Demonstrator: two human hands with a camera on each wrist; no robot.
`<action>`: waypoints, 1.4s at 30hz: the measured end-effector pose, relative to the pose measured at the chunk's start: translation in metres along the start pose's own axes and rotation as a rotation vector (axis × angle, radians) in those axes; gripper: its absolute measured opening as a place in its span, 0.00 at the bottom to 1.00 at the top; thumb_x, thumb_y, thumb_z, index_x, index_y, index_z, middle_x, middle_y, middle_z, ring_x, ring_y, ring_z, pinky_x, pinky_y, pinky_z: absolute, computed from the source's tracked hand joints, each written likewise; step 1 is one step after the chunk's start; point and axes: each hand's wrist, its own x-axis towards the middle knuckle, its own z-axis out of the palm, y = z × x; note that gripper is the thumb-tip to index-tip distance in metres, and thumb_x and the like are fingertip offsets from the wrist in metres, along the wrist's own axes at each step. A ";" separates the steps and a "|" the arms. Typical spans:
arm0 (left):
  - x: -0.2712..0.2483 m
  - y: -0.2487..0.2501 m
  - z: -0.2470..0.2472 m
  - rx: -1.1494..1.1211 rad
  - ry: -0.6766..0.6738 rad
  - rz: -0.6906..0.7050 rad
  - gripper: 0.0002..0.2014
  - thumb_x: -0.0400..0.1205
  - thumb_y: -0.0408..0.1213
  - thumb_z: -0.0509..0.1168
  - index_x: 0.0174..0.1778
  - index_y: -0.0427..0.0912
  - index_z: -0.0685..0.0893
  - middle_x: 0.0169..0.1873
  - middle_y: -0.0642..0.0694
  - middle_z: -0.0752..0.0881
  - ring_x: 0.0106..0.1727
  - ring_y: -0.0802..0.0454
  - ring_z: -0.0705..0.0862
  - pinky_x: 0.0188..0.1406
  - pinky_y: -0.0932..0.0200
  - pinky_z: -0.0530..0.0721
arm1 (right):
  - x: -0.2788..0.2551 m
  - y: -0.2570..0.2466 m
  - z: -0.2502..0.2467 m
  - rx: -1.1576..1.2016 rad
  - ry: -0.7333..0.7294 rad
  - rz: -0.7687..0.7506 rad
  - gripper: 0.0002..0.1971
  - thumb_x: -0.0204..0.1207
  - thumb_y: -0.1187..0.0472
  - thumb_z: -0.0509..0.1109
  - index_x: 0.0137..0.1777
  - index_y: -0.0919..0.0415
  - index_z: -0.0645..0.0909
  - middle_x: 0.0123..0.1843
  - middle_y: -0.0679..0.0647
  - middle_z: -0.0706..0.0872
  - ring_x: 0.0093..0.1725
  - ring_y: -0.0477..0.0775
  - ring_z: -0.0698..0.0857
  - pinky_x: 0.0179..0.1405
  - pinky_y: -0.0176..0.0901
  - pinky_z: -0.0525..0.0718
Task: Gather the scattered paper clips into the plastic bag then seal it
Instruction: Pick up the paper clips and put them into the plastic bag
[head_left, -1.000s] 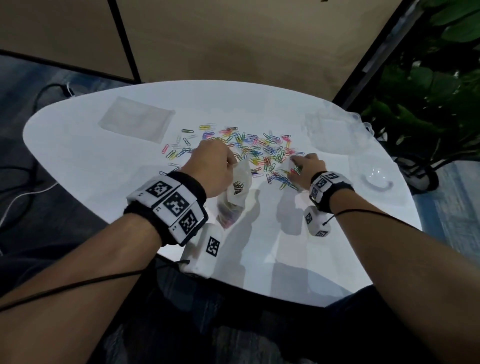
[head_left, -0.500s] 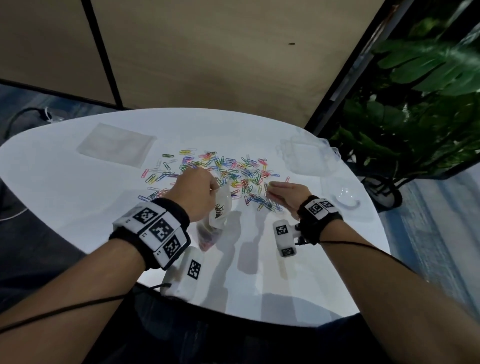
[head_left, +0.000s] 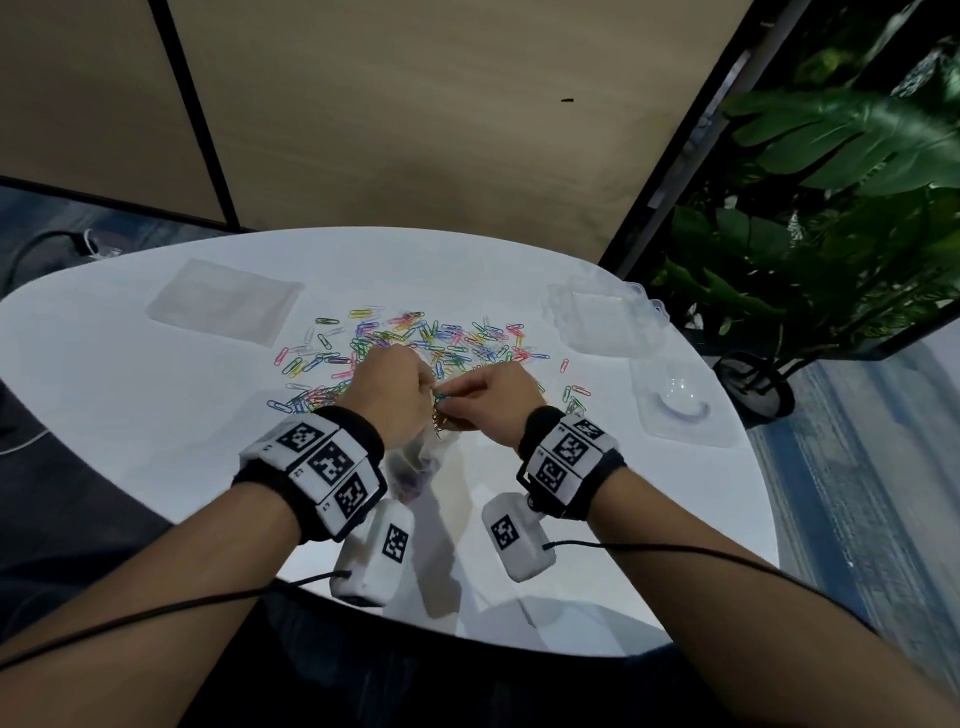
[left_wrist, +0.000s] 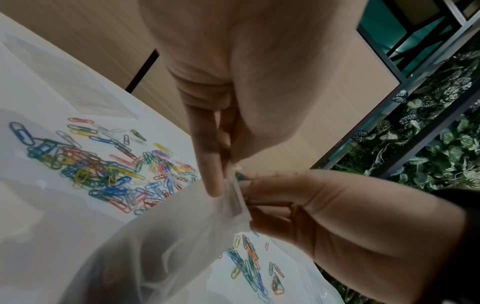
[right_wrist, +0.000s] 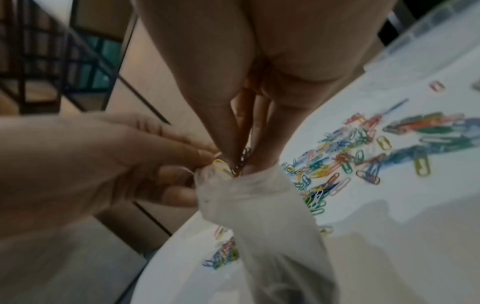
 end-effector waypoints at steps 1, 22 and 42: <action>0.000 0.000 0.000 -0.007 0.001 0.003 0.12 0.84 0.26 0.63 0.51 0.34 0.92 0.45 0.36 0.92 0.44 0.39 0.92 0.53 0.45 0.92 | 0.001 0.000 0.001 -0.115 0.001 -0.045 0.06 0.73 0.72 0.75 0.48 0.65 0.90 0.42 0.63 0.92 0.43 0.62 0.93 0.52 0.52 0.91; -0.002 -0.020 -0.019 0.084 0.003 0.042 0.11 0.81 0.27 0.63 0.39 0.36 0.91 0.42 0.37 0.91 0.45 0.37 0.92 0.45 0.49 0.93 | 0.083 0.091 -0.065 -0.966 -0.010 0.124 0.47 0.75 0.40 0.71 0.86 0.54 0.50 0.86 0.57 0.58 0.83 0.60 0.64 0.81 0.56 0.66; -0.004 -0.011 -0.018 0.122 -0.046 0.015 0.14 0.81 0.24 0.62 0.51 0.37 0.94 0.48 0.37 0.92 0.47 0.39 0.92 0.48 0.51 0.92 | 0.058 0.062 -0.074 0.076 0.211 0.201 0.07 0.67 0.76 0.80 0.37 0.64 0.93 0.47 0.65 0.92 0.48 0.61 0.92 0.56 0.48 0.90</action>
